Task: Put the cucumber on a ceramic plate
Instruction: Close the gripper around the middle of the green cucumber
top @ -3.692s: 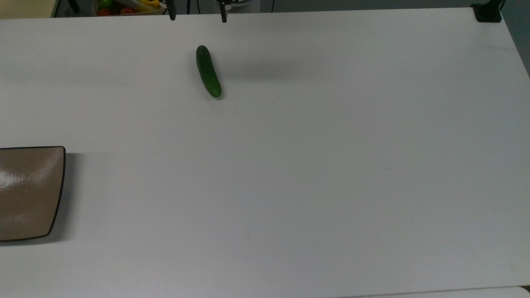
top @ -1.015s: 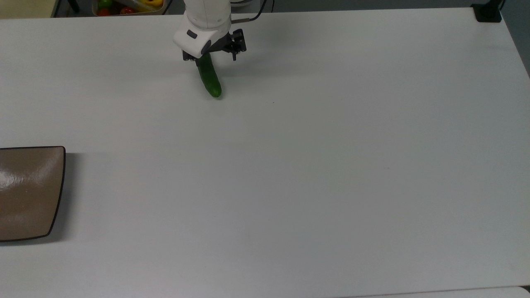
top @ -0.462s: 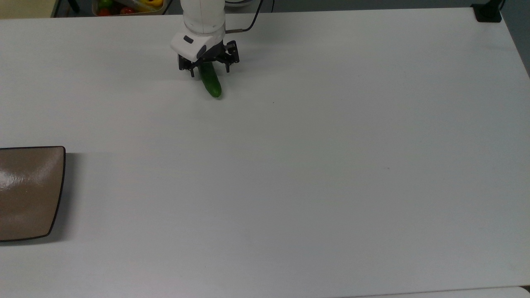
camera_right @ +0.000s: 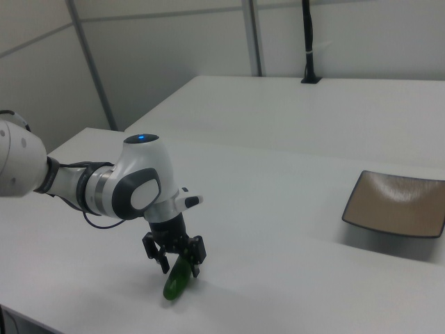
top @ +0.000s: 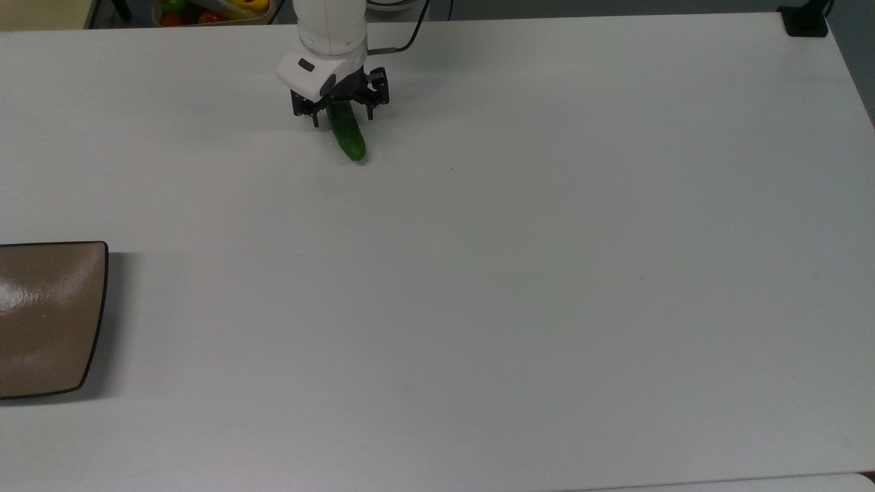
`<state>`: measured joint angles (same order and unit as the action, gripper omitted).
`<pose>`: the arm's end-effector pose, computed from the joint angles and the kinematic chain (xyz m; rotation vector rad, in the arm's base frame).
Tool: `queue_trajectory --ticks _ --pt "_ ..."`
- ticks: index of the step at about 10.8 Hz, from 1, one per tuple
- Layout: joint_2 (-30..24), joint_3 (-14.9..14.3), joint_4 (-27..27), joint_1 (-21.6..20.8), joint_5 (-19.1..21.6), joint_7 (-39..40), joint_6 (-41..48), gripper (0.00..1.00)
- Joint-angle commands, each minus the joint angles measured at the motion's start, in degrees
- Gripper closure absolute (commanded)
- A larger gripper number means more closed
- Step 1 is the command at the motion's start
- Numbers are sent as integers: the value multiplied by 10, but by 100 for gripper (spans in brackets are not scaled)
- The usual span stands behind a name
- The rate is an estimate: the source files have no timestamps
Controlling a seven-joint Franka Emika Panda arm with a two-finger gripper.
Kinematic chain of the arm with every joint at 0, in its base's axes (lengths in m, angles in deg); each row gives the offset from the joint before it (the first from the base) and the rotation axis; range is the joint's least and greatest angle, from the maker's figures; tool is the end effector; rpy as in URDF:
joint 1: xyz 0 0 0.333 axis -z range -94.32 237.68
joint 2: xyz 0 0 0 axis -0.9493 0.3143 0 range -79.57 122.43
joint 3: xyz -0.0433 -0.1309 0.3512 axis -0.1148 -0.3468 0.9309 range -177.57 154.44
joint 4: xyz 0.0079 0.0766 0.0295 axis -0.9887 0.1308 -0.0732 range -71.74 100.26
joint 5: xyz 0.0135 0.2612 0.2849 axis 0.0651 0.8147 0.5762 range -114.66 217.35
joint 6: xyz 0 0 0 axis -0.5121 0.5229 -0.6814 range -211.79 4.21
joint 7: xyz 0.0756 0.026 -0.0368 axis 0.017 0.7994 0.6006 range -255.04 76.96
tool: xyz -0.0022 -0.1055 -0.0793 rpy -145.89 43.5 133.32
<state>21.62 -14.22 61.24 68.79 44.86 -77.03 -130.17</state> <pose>0.4804 -0.0022 0.3516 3.0337 0.4495 -0.1134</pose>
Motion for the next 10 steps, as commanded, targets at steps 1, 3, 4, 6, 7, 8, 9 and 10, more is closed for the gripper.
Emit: queue_trajectory --ticks 1,3,4,6,7,8,9,10 --pt "-13 -1 14 6 -8 10 -6 48" --pt "-16 -1 14 6 -8 10 19 91" --pt "-17 -2 12 6 -8 7 22 96" --pt "-26 -2 6 6 -7 3 33 96" --pt "-30 -2 -4 7 -6 3 50 96" --pt "-30 -2 -18 9 -6 3 71 96" --pt "-32 -2 -35 12 -4 3 93 96" --pt "-32 -2 -65 17 1 5 125 96"
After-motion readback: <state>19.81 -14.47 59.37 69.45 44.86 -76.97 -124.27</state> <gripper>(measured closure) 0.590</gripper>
